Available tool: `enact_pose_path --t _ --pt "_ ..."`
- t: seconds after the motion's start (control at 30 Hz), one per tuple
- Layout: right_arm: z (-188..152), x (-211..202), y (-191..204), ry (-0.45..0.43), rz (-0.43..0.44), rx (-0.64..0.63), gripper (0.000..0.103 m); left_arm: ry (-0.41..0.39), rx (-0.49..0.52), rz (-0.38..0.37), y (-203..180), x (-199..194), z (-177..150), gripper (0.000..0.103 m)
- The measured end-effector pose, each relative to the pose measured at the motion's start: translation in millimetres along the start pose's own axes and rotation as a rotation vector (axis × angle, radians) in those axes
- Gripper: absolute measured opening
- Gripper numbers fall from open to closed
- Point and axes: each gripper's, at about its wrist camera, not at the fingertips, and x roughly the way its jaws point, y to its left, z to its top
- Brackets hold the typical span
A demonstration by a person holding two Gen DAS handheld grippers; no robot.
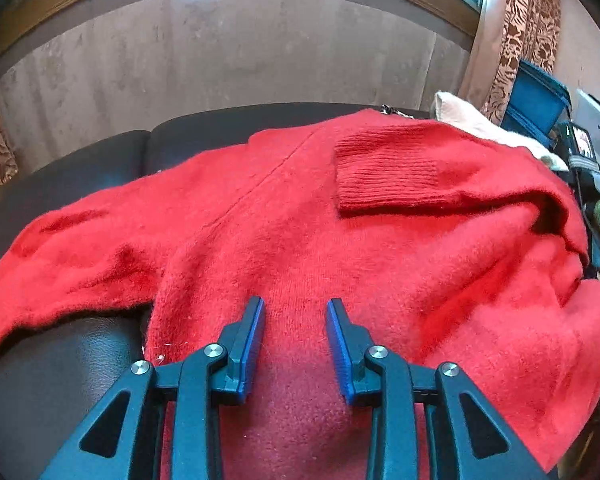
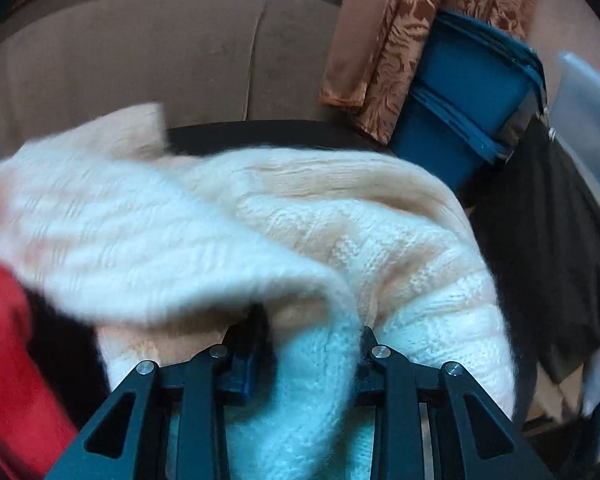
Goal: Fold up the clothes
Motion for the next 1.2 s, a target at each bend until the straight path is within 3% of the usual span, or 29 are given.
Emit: enact_pose_path --t 0.1,0.17,0.2,0.23,0.33,0.43,0.53,0.63,0.67,0.7,0.77,0.8,0.83,0.93,1.03,1.2 --pt "-6 -5 -6 0.002 -0.004 -0.020 0.037 0.000 0.020 0.028 -1 -1 -1 0.034" --pt "-11 -9 -11 0.004 -0.006 -0.033 0.051 -0.002 0.030 0.043 -3 -2 -1 0.034" --pt "-14 -26 -14 -0.028 0.010 -0.030 0.069 -0.004 0.029 0.043 -3 -3 -2 0.034" --pt "-17 -37 -16 -0.061 0.023 -0.025 0.080 -0.006 0.031 0.046 -3 -3 -3 0.034" --pt "-41 -91 -34 -0.176 0.207 0.065 0.087 -0.009 0.044 0.066 -6 -4 -4 0.034" --pt "-68 -115 -37 -0.184 0.478 0.176 0.097 -0.012 0.076 0.112 -13 -8 -6 0.035" --pt "-96 -119 -21 -0.111 0.558 0.199 0.098 -0.009 0.106 0.171 -20 -12 -10 0.037" --pt "-106 -98 -9 -0.069 0.495 0.209 0.097 -0.013 0.119 0.198 -21 -17 -16 0.040" --pt "-109 -96 -6 -0.065 0.468 0.223 0.096 -0.017 0.124 0.206 -20 -19 -19 0.042" --pt "-111 -94 -3 -0.061 0.442 0.237 0.087 -0.020 0.128 0.214 -20 -21 -21 0.043" --pt "-113 -95 -2 -0.076 0.411 0.267 0.059 -0.024 0.109 0.218 -17 -25 -25 0.045" --pt "-111 -102 -7 -0.099 0.456 0.307 0.026 -0.023 0.107 0.229 -16 -26 -27 0.045" --pt "-108 -104 -11 -0.105 0.468 0.322 0.015 -0.021 0.108 0.243 -15 -28 -28 0.046" --pt "-101 -123 1 -0.126 0.451 0.271 0.015 -0.017 0.109 0.287 -12 -34 -33 0.048" --pt "-99 -145 22 -0.140 0.500 0.198 0.015 -0.012 0.110 0.330 -8 -39 -37 0.047" --pt "-110 -188 81 -0.177 0.725 0.100 0.015 0.013 0.089 0.399 5 -51 -49 0.047"
